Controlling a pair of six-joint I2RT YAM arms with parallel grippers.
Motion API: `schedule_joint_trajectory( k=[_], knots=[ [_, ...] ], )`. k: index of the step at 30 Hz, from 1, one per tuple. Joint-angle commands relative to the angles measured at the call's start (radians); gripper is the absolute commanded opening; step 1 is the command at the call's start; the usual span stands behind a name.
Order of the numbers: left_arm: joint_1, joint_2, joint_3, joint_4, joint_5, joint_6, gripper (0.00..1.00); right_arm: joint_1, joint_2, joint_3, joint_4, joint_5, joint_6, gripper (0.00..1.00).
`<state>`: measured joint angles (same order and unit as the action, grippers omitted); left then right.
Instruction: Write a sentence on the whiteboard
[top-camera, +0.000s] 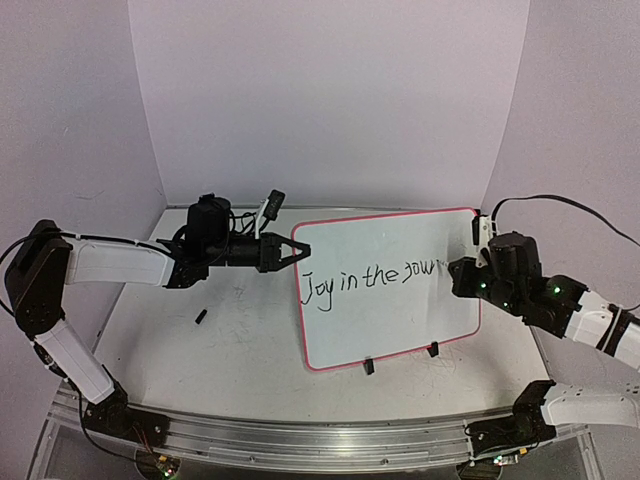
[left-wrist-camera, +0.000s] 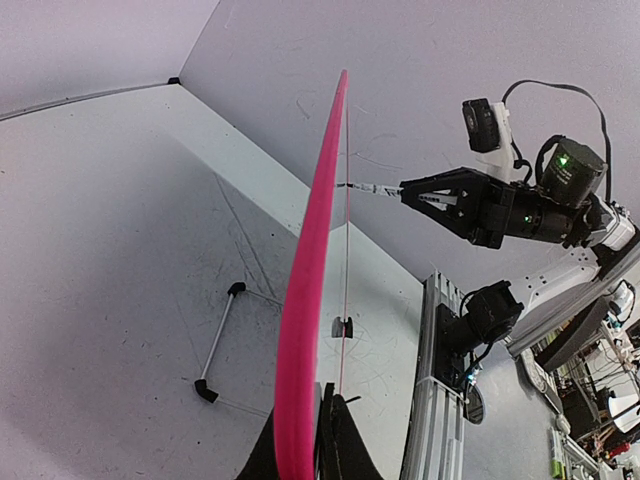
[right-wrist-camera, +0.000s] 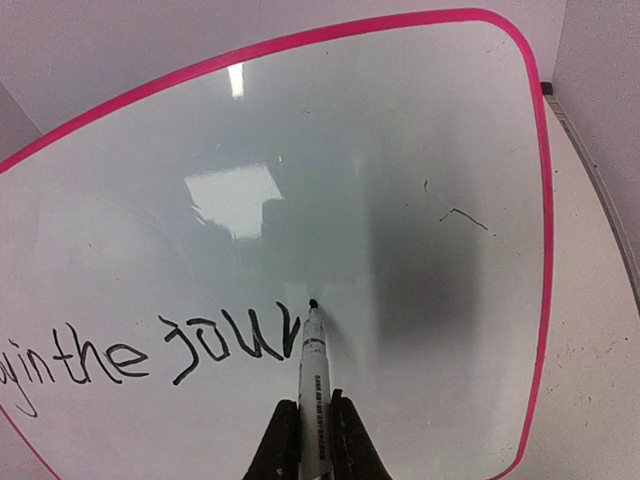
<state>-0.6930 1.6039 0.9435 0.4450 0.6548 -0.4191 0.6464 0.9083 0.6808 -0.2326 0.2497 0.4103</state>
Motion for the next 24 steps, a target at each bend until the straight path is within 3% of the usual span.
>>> schedule_joint_trajectory(
  k=[1, 8, 24],
  knots=[
    [-0.002, 0.026, -0.007, -0.109, -0.132, 0.091, 0.00, 0.000, -0.051, 0.052, -0.036, 0.015, 0.020, 0.00],
    [-0.002, 0.025, -0.009, -0.110, -0.134, 0.091, 0.00, 0.000, -0.065, 0.029, -0.046, -0.055, 0.015, 0.00],
    [-0.002, 0.017, -0.012, -0.108, -0.145, 0.087, 0.00, 0.000, -0.126, 0.002, -0.094, 0.029, -0.003, 0.00]
  ],
)
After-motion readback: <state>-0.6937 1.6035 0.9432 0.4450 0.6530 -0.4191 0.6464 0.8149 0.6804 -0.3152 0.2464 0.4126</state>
